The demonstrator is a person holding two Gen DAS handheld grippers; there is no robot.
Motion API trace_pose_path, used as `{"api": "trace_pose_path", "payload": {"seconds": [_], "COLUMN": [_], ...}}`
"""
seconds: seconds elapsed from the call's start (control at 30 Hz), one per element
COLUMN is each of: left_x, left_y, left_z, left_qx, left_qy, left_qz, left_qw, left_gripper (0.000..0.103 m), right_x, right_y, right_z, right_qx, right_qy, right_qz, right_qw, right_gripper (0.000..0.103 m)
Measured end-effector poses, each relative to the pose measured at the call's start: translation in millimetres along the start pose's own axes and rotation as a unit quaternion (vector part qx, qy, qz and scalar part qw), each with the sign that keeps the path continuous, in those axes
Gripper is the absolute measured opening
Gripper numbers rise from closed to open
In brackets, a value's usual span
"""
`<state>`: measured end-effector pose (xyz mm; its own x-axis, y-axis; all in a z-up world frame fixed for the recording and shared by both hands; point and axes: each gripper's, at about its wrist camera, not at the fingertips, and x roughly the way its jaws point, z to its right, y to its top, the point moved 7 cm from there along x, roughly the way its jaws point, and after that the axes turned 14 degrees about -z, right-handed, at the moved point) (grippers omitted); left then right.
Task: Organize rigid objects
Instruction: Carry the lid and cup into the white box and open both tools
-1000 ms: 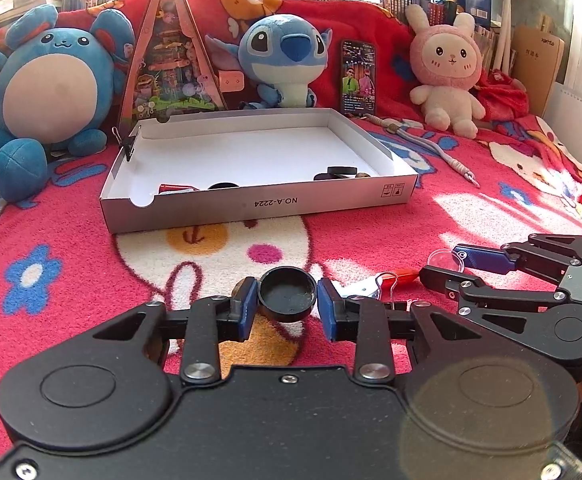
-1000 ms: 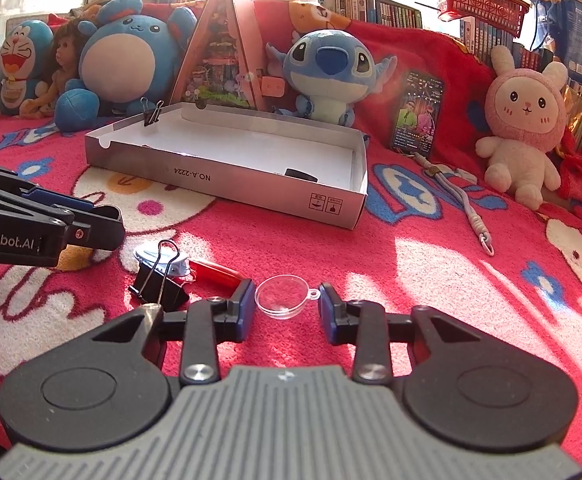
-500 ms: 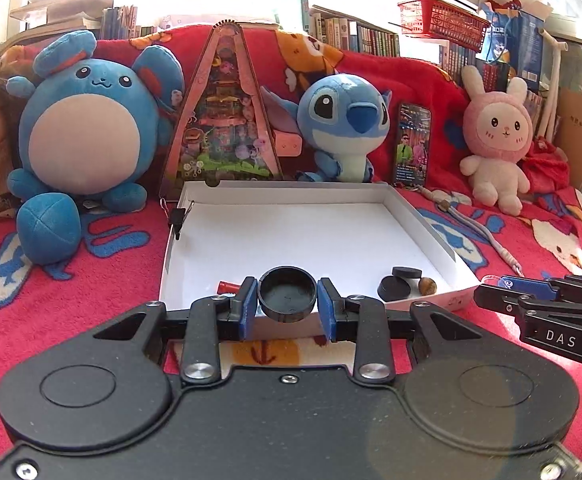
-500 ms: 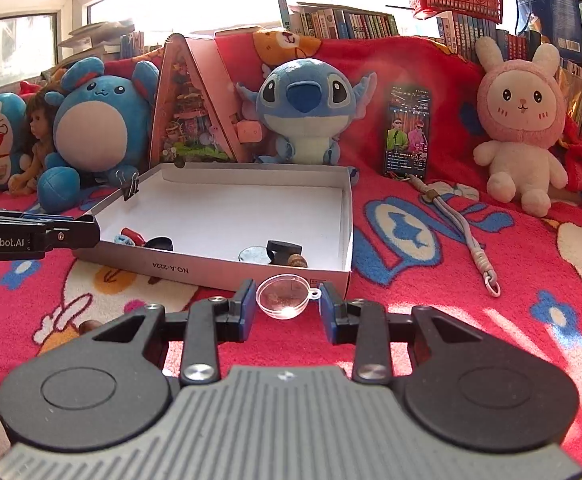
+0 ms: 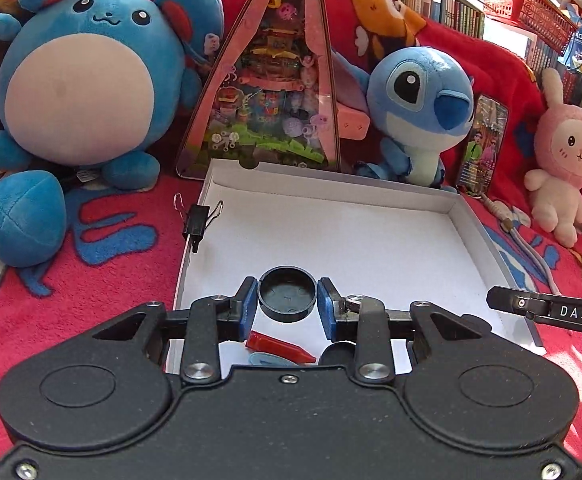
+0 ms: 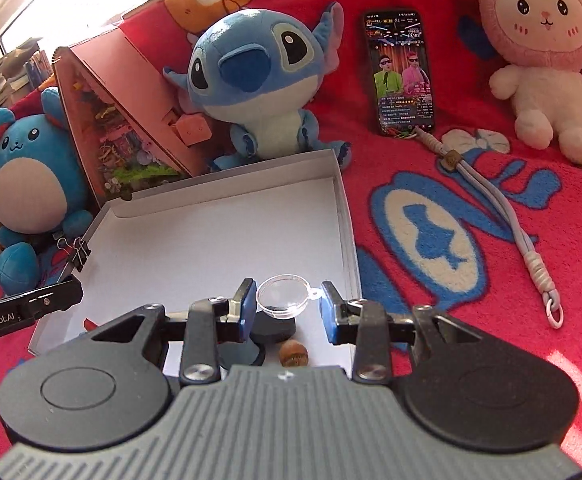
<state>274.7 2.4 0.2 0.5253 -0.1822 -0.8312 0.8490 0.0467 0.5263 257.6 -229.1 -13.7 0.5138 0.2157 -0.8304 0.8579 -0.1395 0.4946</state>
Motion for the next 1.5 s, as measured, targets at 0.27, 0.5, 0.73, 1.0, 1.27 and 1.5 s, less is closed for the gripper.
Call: {"api": "trace_pose_path", "payload": {"seconds": [0.27, 0.5, 0.73, 1.0, 1.27, 1.5], "left_x": [23, 27, 28, 25, 4, -24], "left_y": [-8, -12, -14, -18, -24, -36], "left_z": [-3, -4, -3, -2, 3, 11], "left_qx": [0.004, 0.006, 0.014, 0.011, 0.024, 0.047], "left_qy": [0.028, 0.031, 0.040, 0.039, 0.033, 0.025], "left_qz": [-0.014, -0.016, -0.012, -0.009, 0.010, 0.033], "left_qw": [0.9995, 0.9994, 0.9990, 0.9991, 0.9991, 0.9980], "left_gripper": [0.031, 0.031, 0.031, 0.033, 0.049, 0.055], "right_x": [18, 23, 25, 21, 2, -16], "right_y": [2, 1, -1, -5, -14, -26], "right_z": [-4, -8, -9, -9, -17, -27], "right_qx": [-0.010, -0.026, -0.035, -0.046, -0.081, -0.113], "right_qy": [-0.019, -0.029, -0.037, -0.035, -0.037, -0.032], "right_qz": [-0.003, -0.004, -0.004, 0.004, 0.030, 0.054], "right_qw": [1.000, 0.999, 0.999, 0.998, 0.996, 0.992], "right_gripper": [0.040, 0.041, 0.041, 0.046, 0.061, 0.068]}}
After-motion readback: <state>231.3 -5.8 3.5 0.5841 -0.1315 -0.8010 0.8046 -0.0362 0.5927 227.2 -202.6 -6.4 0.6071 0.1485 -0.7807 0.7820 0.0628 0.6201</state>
